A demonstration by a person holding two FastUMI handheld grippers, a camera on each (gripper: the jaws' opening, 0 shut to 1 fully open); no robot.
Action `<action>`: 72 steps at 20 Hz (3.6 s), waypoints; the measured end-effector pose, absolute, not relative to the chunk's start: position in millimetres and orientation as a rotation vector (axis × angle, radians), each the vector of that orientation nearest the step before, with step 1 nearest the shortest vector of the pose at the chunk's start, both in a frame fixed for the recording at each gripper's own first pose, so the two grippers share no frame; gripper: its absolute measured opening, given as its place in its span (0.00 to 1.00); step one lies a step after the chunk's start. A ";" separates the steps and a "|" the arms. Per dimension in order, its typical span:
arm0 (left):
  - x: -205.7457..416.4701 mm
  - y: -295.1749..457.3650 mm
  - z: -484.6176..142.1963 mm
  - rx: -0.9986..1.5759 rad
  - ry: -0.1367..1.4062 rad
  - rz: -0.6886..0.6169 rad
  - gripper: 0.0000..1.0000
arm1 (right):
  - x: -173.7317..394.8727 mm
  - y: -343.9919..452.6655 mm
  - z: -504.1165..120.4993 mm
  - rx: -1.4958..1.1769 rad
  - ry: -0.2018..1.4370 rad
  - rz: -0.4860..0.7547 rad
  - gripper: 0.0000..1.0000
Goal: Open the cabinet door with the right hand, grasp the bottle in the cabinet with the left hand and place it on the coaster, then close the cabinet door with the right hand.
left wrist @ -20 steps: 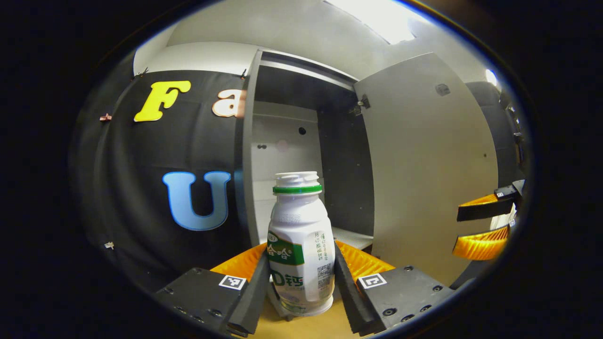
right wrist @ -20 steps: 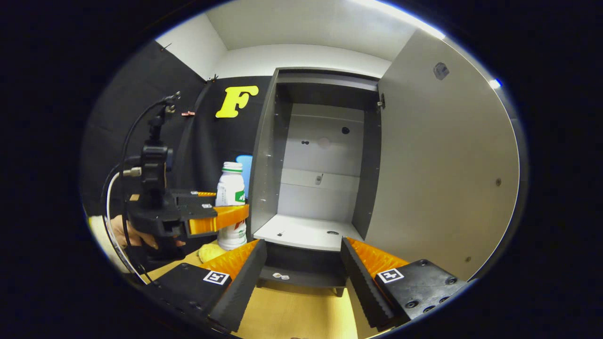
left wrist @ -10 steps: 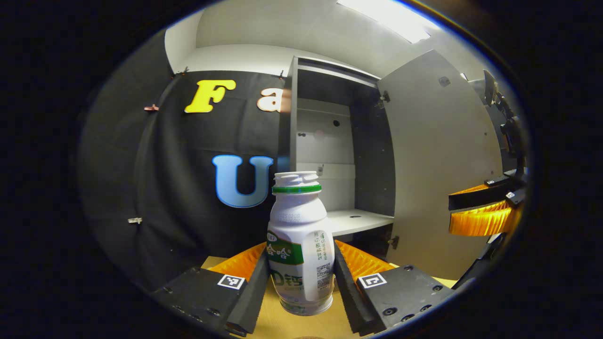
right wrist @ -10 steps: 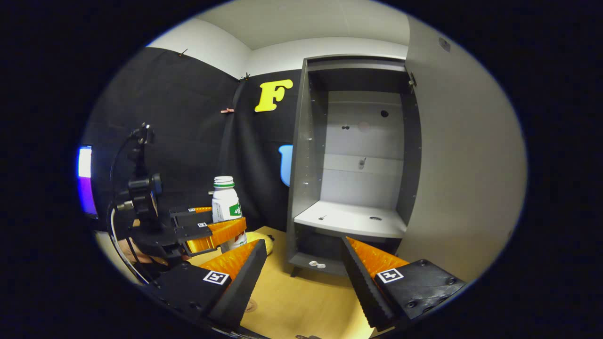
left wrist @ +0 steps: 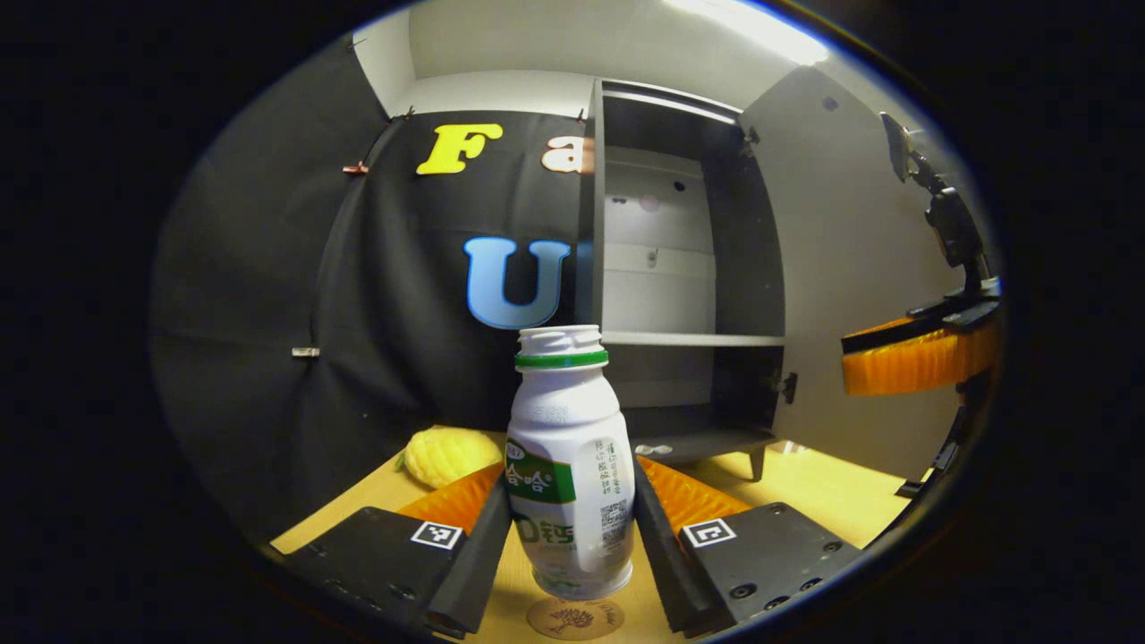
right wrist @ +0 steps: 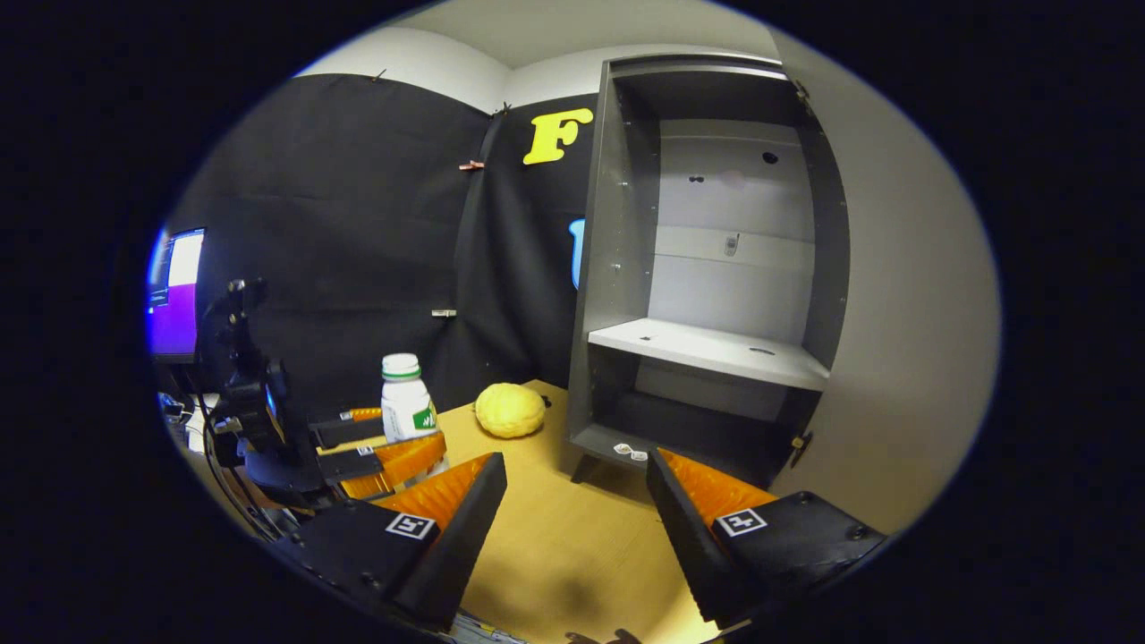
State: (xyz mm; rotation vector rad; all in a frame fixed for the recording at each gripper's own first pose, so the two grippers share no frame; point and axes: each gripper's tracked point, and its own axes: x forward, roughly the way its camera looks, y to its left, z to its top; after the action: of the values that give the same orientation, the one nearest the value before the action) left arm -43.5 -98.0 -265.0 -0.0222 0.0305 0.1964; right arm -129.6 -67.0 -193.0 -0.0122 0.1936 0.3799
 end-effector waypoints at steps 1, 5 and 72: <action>-44.3 -97.6 -285.7 -0.014 0.054 0.216 0.75 | -123.8 -65.2 -209.4 -0.007 0.213 0.382 0.98; -44.6 -108.1 -323.2 0.014 0.057 0.221 0.75 | -115.0 -59.3 -242.2 0.004 0.262 0.398 0.98; -10.3 -221.8 -22.4 0.049 -0.030 -0.207 0.93 | -242.8 -314.3 42.4 0.096 -0.082 -0.055 0.96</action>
State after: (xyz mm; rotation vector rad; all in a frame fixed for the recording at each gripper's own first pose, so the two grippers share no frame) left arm -10.3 -221.8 -22.4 0.0488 -0.0299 -0.2072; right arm -242.8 -314.3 42.4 0.0957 -0.0822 -0.0547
